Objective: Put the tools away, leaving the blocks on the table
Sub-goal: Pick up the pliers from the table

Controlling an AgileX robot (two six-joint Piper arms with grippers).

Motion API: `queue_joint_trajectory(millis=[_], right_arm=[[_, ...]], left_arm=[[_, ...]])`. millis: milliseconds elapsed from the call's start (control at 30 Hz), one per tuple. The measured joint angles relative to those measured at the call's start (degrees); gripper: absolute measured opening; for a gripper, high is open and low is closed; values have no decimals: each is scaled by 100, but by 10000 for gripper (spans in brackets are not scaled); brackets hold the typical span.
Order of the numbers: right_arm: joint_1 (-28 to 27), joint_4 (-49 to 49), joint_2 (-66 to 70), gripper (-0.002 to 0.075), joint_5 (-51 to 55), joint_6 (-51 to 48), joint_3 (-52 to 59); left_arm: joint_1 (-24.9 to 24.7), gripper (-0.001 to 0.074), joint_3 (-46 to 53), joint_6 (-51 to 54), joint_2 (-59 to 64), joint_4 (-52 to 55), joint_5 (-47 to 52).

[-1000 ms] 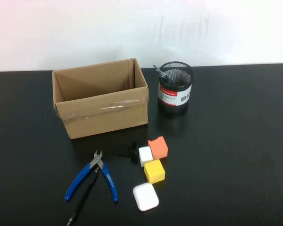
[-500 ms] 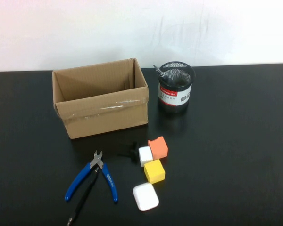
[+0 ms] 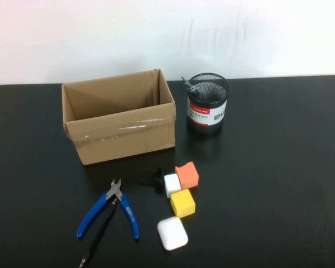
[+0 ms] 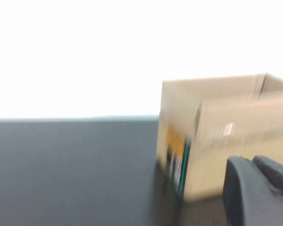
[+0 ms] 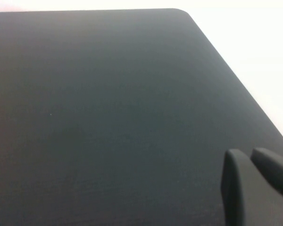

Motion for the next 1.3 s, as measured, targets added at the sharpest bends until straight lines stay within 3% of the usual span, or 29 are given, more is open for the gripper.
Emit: queue_joint_trajectory(millis=[367,467,533,700,867,1300], right_arm=[[0,0,0,-9,0,0,0],[0,0,0,-9,0,0,0],[0,0,0,-9,0,0,0],[0,0,0,-9,0,0,0],[0,0,0,-9,0,0,0],[0,0,0,-9,0,0,0]], left_arm=[[0,-6,0,-14,0,-14,-3803],[0,-6,-183,-178,-13,-38,-4208],[0,-6,-542,-382,-25,-78,-3879],[0,-6,-2067,-774,118,-140,-1457],[0,-6,-3323,-850,1277,-163,627],[0,-6,-3603,-583,3193,-505,2141]])
